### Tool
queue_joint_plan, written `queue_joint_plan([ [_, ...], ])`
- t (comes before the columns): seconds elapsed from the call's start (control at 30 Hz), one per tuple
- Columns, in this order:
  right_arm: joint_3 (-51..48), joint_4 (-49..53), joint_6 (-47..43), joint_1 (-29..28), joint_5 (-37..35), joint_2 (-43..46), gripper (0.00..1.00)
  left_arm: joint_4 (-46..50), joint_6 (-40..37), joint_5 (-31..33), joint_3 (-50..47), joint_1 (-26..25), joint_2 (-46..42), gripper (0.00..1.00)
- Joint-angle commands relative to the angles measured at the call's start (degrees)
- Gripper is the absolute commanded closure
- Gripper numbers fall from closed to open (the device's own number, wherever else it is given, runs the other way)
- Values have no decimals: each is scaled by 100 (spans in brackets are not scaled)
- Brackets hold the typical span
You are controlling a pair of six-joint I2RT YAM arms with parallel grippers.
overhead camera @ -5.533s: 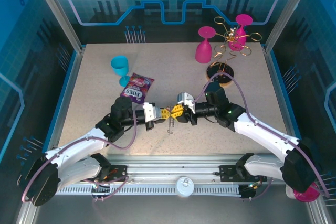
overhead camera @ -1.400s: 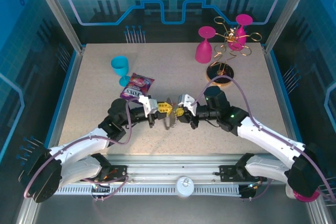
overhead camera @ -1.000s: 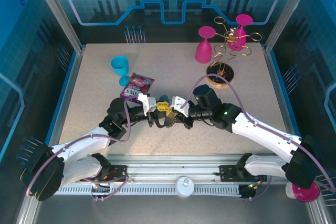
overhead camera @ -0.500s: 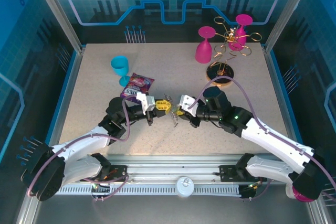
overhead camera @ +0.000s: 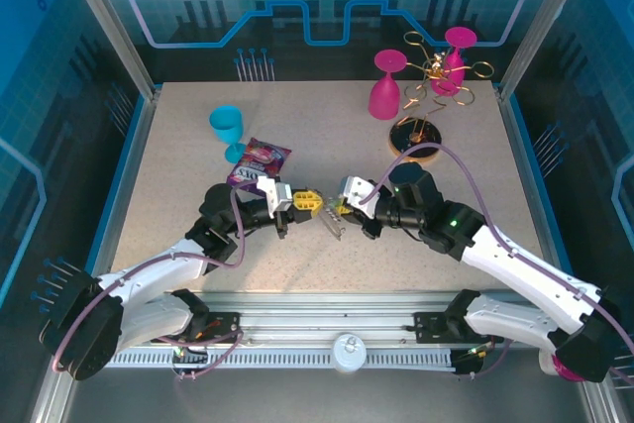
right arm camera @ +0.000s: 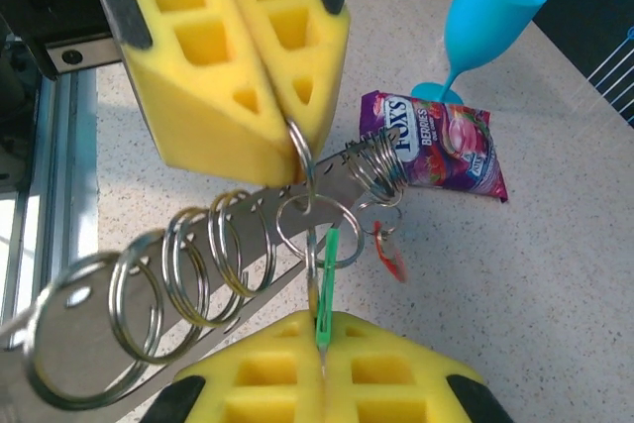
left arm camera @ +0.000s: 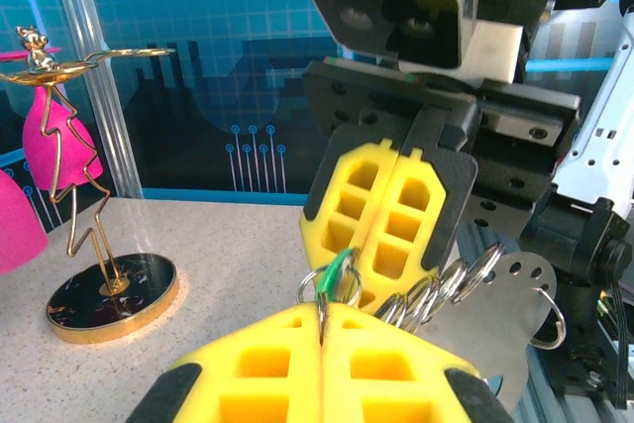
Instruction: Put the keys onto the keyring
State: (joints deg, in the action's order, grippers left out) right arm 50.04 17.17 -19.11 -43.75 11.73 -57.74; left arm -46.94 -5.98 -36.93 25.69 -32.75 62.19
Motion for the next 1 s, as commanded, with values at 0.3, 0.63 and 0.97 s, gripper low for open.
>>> queue_joint_plan([
  [0.3,697,582,-336,-111,-966,-30,100,1569,-1137,99,183,51,-232,91],
  [0.63,1359,1636,-779,-346,-1303,-590,100,2161,-1160,513,138,57,-658,100],
  [0.97,1216,1088,-385,-526,-996,-1398,100,1734,-461,2742,-199,66,-1503,96],
])
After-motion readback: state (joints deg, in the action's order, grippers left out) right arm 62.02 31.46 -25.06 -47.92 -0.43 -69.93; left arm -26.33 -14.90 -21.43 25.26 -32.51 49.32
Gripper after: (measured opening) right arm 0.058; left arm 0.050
